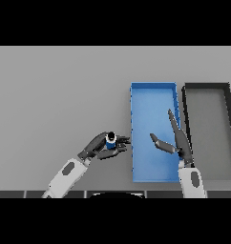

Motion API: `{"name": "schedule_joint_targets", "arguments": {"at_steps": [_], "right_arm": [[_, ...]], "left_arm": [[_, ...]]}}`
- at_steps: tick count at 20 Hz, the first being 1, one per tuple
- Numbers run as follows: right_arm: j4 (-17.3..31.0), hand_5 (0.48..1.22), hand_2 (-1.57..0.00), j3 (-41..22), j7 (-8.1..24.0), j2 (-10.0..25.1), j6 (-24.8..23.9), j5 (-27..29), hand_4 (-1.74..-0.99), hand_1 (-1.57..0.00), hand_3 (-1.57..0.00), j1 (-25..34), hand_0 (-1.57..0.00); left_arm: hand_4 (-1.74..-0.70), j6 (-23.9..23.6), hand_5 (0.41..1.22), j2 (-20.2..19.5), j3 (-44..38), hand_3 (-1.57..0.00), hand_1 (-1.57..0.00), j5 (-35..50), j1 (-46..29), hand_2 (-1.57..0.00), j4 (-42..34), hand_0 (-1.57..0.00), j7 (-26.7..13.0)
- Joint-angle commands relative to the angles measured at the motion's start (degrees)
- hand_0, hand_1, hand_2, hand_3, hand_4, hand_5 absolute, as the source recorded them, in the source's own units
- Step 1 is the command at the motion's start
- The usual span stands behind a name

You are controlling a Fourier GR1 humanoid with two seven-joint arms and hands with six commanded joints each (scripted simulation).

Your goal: Pick up the blue pipe and place it into the blue bin.

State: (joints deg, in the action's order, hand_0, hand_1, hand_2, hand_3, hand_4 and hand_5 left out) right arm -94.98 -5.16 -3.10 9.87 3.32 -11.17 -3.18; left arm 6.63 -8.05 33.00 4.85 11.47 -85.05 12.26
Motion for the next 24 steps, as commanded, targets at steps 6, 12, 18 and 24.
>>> {"name": "schedule_joint_targets", "arguments": {"at_steps": [6, 12, 18, 24], "right_arm": [[-0.80, 0.567, 0.00, 0.00, -0.56, 0.33, 0.50, 0.29, -1.126, 0.00, 0.00, -0.54, 0.00], [-3.14, 0.578, 0.00, -1.21, -2.05, -2.71, -3.21, -2.17, -1.122, 0.00, 0.00, -5.34, 0.00], [-10.64, 0.577, 0.00, -3.46, -2.46, -8.85, -10.46, -6.37, -1.191, 0.00, 0.00, -15.75, 0.00], [-18.70, 0.597, -0.02, -1.99, -7.46, -5.64, -3.06, 4.97, -1.169, -0.01, 0.00, -14.07, 0.00]], "left_arm": [[-1.47, 0.92, 1.218, 1.22, -0.52, -1.56, -1.56, -0.69, 3.39, -1.57, -3.52, -1.56, -5.87], [-1.47, 2.93, 1.220, 2.07, -0.71, -1.57, -1.57, -1.01, 3.19, -1.57, -4.47, -1.57, -8.15], [-1.47, 3.85, 1.220, 2.83, -1.29, -1.57, -1.57, -2.26, 2.25, -1.57, -4.69, -1.57, -7.43], [-1.47, 5.42, 1.221, 3.04, -2.15, -1.57, -1.57, -3.40, 2.24, -1.57, -5.02, -1.57, -7.99]]}}
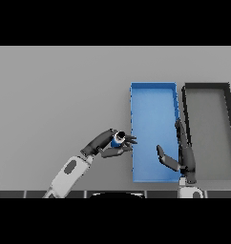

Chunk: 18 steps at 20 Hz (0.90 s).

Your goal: Pick up the blue pipe and place it into the blue bin.

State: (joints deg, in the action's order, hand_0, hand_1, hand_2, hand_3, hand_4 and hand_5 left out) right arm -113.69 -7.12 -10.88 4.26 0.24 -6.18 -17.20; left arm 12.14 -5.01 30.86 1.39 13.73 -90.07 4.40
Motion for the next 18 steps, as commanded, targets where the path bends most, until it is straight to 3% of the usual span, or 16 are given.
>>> {"name": "schedule_joint_targets", "arguments": {"at_steps": [1, 3, 6, 9, 12, 14, 18], "right_arm": [[-1.99, 0.592, -0.02, -0.73, 1.84, 1.34, 1.51, 0.29, -1.163, -0.01, 0.00, 0.51, 0.00], [-5.89, 0.579, -0.01, -1.54, 6.64, 4.57, 4.78, 2.22, -1.171, 0.00, 0.00, 2.64, 0.00], [-8.04, 0.543, 0.00, -4.18, 16.80, 8.36, 8.99, 1.96, -1.194, 0.00, 0.00, 4.57, 0.00], [-9.06, 0.531, 0.00, -5.70, 19.95, 10.78, 12.29, 2.84, -1.230, 0.00, 0.00, 10.19, 0.00], [-9.35, 0.524, 0.00, -9.37, 23.64, 10.11, 14.35, 2.34, -1.249, 0.00, 0.00, 13.52, 0.00], [-9.31, 0.522, 0.00, -9.92, 26.95, 9.75, 15.29, 3.83, -1.239, 0.00, 0.00, 16.27, 0.00], [-6.68, 0.520, 0.00, -12.28, 30.48, 7.96, 17.80, 6.30, -1.214, 0.00, 0.00, 23.04, 0.00]], "left_arm": [[-1.47, -0.12, 1.221, 0.28, -0.31, -1.57, -1.57, -0.16, 0.18, -1.57, 0.42, -1.57, -0.85], [-1.47, 0.16, 1.221, 0.53, -0.92, -1.57, -1.57, -0.80, 0.70, -1.57, 0.95, -1.57, -1.09], [-1.47, 0.33, 1.221, 1.03, -0.94, -1.57, -1.57, -1.47, -0.36, -1.57, 0.35, -1.57, -0.44], [-1.47, 1.05, 1.221, 1.01, -0.93, -1.57, -1.57, -2.50, -0.25, -1.57, 0.11, -1.57, -1.02], [-1.47, 1.74, 1.221, 1.16, -1.07, -1.57, -1.57, -2.89, -0.76, -1.57, -0.25, -1.57, 0.15], [-1.47, 1.65, 1.221, 1.89, -1.36, -1.57, -1.57, -3.34, -0.46, -1.57, 0.39, -1.57, -0.78], [-1.47, 2.98, 1.221, 2.25, -2.23, -1.57, -1.57, -3.04, 0.44, -1.57, -0.01, -1.57, -2.30]]}}
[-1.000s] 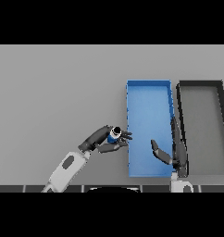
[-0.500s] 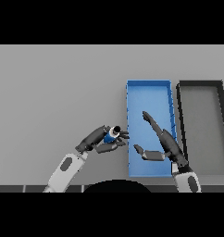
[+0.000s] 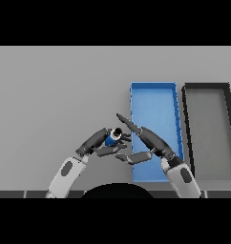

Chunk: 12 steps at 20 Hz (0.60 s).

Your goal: Pick up the blue pipe and place it into the blue bin.

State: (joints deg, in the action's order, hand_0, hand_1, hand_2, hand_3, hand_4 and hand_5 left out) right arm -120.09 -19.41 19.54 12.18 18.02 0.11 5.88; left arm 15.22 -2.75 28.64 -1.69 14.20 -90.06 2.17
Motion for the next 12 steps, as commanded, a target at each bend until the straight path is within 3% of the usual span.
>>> {"name": "schedule_joint_targets", "arguments": {"at_steps": [1, 4, 7, 10, 11, 12], "right_arm": [[0.05, 0.517, 0.00, -0.89, 0.29, -0.56, 0.41, 0.27, -1.209, 0.00, 0.00, 2.04, 0.00], [0.55, 0.514, 0.00, -2.30, 1.28, -1.24, 1.68, 1.15, -1.192, 0.00, 0.00, 5.61, 0.00], [4.27, 0.512, 0.00, -3.05, 4.52, -3.67, 2.03, 2.02, -1.208, 0.00, 0.00, 11.10, 0.00], [6.45, 0.517, -0.13, -3.52, 6.23, -5.01, 2.89, 2.78, -1.222, -0.11, -0.05, 13.99, -0.02], [7.11, 0.519, -0.25, -3.30, 6.53, -5.22, 3.09, 3.18, -1.255, -0.24, -0.14, 14.81, -0.17], [7.84, 0.520, -0.43, -3.40, 6.73, -5.55, 3.11, 2.92, -1.303, -0.44, -0.31, 15.42, -0.40]], "left_arm": [[-1.47, 0.73, 1.221, -0.20, 0.09, -1.57, -1.57, 0.08, -0.70, -1.57, 0.15, -1.57, 0.51], [-1.48, 2.43, 1.221, 0.00, -1.18, -1.57, -1.57, 1.11, -0.35, -1.57, 0.69, -1.57, 0.81], [-1.46, 4.30, 1.221, 0.46, -1.05, -1.57, -1.57, 1.84, -1.64, -1.57, -0.28, -1.57, 0.36], [-1.46, 4.58, 1.221, 1.24, -2.04, -1.57, -1.57, 0.76, -0.75, -1.57, 1.39, -1.57, 1.96], [-1.51, 4.05, 1.221, 1.58, -1.87, -1.57, -1.57, -0.01, -1.34, -1.57, 1.56, -1.57, 0.97], [-1.56, 4.13, 1.221, 1.77, -1.83, -1.30, -1.57, 0.12, -1.97, -1.54, 0.90, -1.57, -0.08]]}}
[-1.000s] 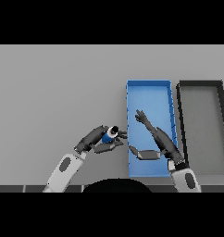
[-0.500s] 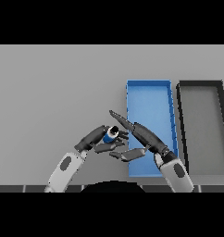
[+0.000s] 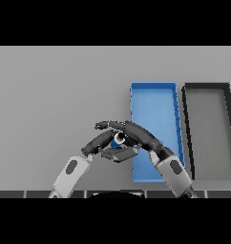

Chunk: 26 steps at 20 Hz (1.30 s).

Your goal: Pick up the blue pipe and place it into the blue bin.

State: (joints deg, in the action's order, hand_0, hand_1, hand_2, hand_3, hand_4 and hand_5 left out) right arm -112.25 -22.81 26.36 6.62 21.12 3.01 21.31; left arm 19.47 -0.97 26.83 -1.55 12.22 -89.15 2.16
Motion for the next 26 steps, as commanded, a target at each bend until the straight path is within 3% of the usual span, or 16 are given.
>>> {"name": "schedule_joint_targets", "arguments": {"at_steps": [1, 4, 7, 9, 11, 14, 17, 18, 19, 21, 23, 26], "right_arm": [[1.06, 0.523, -0.66, 0.28, -1.61, 0.17, 0.37, -0.13, -1.383, -0.65, -0.50, 0.55, -0.63], [2.24, 0.600, -1.10, 0.02, -2.50, -0.97, 0.15, 0.06, -1.537, -1.10, -0.90, 1.50, -1.09], [2.43, 0.869, -1.33, -0.09, -4.60, -2.79, -0.70, 0.57, -1.481, -1.33, -1.23, 0.47, -1.32], [2.46, 0.996, -1.42, -0.74, -7.68, -2.72, -0.50, -1.51, -1.474, -1.42, -1.35, -0.47, -1.41], [1.36, 1.077, -1.47, -1.49, -8.57, -2.95, -0.47, -2.74, -1.481, -1.47, -1.43, -1.21, -1.47], [1.09, 1.147, -1.52, -0.60, -5.88, -5.20, -0.40, -0.70, -1.490, -1.52, -1.50, -2.19, -1.52], [0.97, 1.183, -1.55, -0.64, -6.28, -6.96, -0.39, -0.88, -1.494, -1.55, -1.53, -3.68, -1.54], [0.81, 1.191, -1.55, -0.24, -7.00, -7.12, -0.19, -0.65, -1.495, -1.55, -1.54, -4.11, -1.55], [0.38, 1.197, -1.55, -0.58, -7.68, -7.37, -0.63, -1.53, -1.496, -1.55, -1.55, -4.34, -1.55], [0.55, 1.206, -1.56, -0.79, -6.13, -8.10, -0.88, -2.51, -1.497, -1.56, -1.56, -3.96, -1.56], [0.94, 1.211, -1.56, 0.20, -3.40, -8.83, -0.50, -2.56, -1.498, -1.56, -1.56, -2.56, -1.56], [0.68, 1.216, -1.57, 0.88, -3.06, -9.94, 0.02, -3.30, -1.498, -1.57, -1.57, -2.81, -1.57]], "left_arm": [[-1.60, -0.20, 1.221, 0.67, -0.48, -1.14, -1.57, 0.48, 0.47, -1.53, -0.08, -1.57, -2.33], [-1.67, 0.61, 1.221, 0.46, -0.78, -1.23, -1.57, 0.29, 0.38, -1.55, -0.37, -1.57, -0.91], [-1.70, 0.68, 1.221, 1.16, -0.97, -1.33, -1.57, -0.20, 0.78, -1.56, -0.39, -1.57, -1.11], [-1.72, 1.60, 1.221, 1.15, -1.30, -1.37, -1.57, -0.59, 0.61, -1.55, -0.13, -1.57, -0.13], [-1.73, 1.46, 1.221, 2.03, -1.39, -1.40, -1.57, -1.44, 0.96, -1.55, 0.32, -1.57, 1.10], [-1.73, 1.92, 1.221, 1.86, -2.07, -1.44, -1.57, -1.74, 0.99, -1.56, 0.15, -1.57, 1.52], [-1.73, 2.19, 1.221, 2.02, -2.63, -1.43, -1.57, -2.22, 0.45, -1.56, 0.10, -1.57, 2.10], [-1.73, 2.17, 1.221, 1.83, -2.73, -1.26, -1.57, -2.84, 0.50, -1.57, -0.36, -1.57, 2.08], [-1.63, 2.13, 1.221, 2.01, -2.81, -1.05, -1.37, -3.53, 0.21, -1.34, -0.94, -1.45, 2.15], [-1.41, 3.13, 1.221, 1.37, -2.65, -0.67, -0.88, -5.35, -0.45, -0.85, -1.28, -0.94, 2.17], [-1.25, 5.48, 1.221, 1.47, -3.14, -0.43, -0.56, -6.32, 0.48, -0.55, -0.02, -0.60, 2.53], [-1.09, 7.12, 0.984, 1.78, -3.76, -0.22, -0.29, -6.54, 0.45, -0.28, -0.03, -0.31, 0.20]]}}
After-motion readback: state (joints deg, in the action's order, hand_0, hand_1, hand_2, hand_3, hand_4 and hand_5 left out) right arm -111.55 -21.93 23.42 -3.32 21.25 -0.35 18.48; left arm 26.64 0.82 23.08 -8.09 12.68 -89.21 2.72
